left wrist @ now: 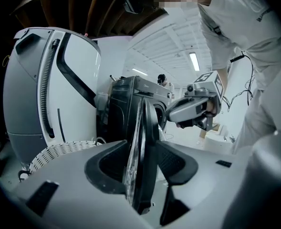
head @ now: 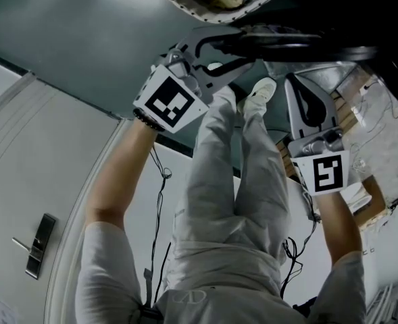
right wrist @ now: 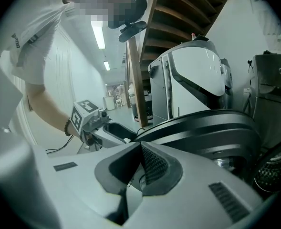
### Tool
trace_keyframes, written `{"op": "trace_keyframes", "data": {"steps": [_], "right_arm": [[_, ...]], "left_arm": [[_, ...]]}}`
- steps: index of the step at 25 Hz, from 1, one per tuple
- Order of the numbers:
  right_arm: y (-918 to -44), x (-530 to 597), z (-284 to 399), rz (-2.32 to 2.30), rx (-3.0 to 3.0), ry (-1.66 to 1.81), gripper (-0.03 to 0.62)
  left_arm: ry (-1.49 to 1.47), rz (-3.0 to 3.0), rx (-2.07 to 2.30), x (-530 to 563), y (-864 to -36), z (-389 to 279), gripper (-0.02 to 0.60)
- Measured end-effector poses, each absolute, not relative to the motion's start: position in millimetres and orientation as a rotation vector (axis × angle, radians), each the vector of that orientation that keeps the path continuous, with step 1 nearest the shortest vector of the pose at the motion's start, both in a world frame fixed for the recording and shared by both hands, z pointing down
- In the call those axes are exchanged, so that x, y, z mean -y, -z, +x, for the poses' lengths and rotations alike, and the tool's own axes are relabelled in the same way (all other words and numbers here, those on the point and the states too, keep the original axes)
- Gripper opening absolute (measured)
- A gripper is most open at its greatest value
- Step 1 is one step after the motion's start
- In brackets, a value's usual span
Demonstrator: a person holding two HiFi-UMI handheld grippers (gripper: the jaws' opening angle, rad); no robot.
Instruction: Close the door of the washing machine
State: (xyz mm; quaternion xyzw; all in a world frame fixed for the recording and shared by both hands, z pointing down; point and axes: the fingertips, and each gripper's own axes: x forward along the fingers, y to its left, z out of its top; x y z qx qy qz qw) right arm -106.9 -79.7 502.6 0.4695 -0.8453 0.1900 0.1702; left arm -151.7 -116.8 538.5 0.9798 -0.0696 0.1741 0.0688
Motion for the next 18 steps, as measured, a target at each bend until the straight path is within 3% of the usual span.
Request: {"op": "trace_keyframes", "data": {"steps": [14, 18], "right_arm": [[-516.7, 74.2, -105.6, 1.315, 2.397, -0.522, 0.011], [-518.5, 69.6, -106.5, 1.309, 2.399, -0.521, 0.011]], "left_arm": [[-0.554, 2.975, 0.072, 116.4, -555.5, -142.3, 0.176], [-0.572, 2.986, 0.002, 111.3, -553.4, -142.4, 0.129]]}}
